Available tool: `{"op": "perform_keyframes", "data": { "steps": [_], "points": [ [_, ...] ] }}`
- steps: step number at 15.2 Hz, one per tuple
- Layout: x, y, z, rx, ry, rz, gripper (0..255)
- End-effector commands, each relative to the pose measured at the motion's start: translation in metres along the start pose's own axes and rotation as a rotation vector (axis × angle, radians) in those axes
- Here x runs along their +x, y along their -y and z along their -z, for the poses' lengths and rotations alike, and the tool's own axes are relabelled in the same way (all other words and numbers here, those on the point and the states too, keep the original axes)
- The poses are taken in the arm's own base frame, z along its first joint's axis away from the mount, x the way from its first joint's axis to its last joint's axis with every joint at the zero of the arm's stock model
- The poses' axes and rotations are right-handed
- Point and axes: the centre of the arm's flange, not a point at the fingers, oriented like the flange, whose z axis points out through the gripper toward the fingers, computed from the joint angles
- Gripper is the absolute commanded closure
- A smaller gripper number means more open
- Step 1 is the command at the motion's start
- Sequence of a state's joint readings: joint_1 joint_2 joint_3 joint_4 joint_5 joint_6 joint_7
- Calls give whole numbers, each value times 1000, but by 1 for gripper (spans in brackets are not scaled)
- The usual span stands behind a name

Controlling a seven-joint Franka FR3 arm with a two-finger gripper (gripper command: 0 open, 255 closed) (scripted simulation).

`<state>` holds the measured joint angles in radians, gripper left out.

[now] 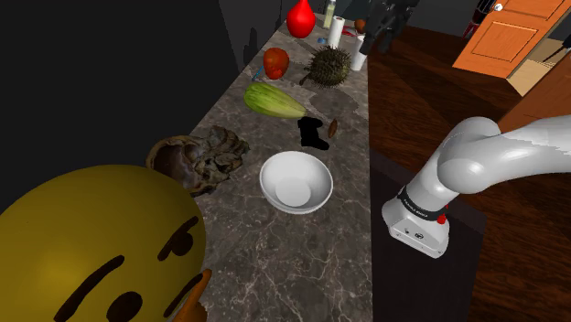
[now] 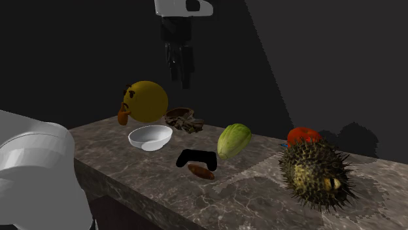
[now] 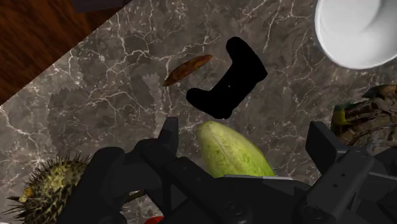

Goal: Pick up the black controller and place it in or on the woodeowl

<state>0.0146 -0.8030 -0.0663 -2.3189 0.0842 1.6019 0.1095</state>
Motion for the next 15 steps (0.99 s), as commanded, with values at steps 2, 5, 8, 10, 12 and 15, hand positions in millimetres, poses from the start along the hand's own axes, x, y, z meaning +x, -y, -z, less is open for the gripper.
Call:
{"op": "perform_keyframes", "data": {
  "steps": [2, 5, 8, 10, 12, 15],
  "points": [
    [2, 5, -13, -10, -2, -31, 0],
    [7, 19, -51, -41, -8, -124, 0],
    [14, 32, -89, -71, -14, -216, 0],
    [20, 39, -115, -92, -19, -278, 0],
    [26, 46, -141, -112, -23, -340, 0],
    [36, 54, -180, -143, -29, -433, 0]
  ]
}}
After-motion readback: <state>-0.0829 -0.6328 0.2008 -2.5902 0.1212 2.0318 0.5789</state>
